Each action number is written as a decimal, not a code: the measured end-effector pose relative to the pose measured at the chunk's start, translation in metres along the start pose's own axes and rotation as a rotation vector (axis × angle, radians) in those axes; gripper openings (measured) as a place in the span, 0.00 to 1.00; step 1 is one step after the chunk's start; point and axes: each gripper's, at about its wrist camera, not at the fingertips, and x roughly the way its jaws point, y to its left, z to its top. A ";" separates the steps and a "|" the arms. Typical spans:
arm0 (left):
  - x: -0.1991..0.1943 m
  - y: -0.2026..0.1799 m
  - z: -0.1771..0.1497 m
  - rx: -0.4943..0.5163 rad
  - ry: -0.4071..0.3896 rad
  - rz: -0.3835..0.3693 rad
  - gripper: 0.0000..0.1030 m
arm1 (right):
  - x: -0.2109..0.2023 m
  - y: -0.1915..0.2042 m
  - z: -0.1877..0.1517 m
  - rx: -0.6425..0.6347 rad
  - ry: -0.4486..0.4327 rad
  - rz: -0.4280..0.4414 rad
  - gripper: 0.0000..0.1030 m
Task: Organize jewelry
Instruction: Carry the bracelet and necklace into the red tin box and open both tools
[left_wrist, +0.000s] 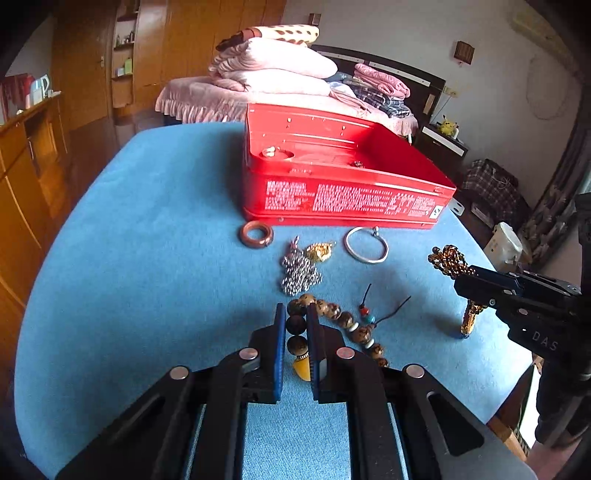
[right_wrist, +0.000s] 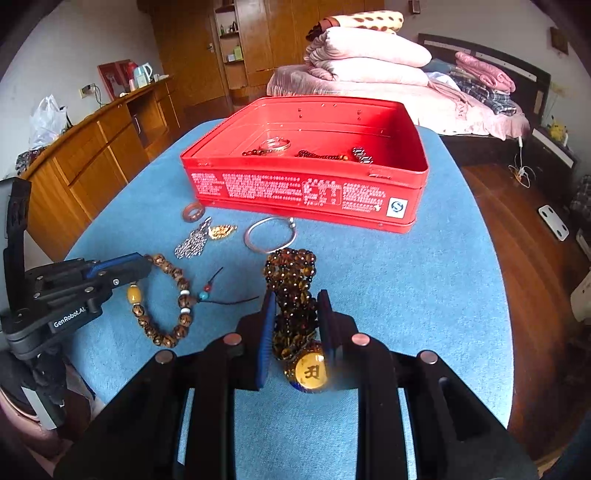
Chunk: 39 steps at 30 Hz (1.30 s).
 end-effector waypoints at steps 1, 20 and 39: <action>-0.001 -0.001 0.001 0.004 -0.004 0.004 0.11 | 0.000 -0.001 0.002 0.005 0.000 -0.002 0.21; -0.022 -0.018 0.077 0.012 -0.156 -0.009 0.11 | -0.017 -0.004 0.067 0.011 -0.090 -0.005 0.21; 0.051 -0.027 0.181 -0.028 -0.163 0.034 0.11 | 0.042 -0.049 0.149 0.105 -0.070 0.001 0.21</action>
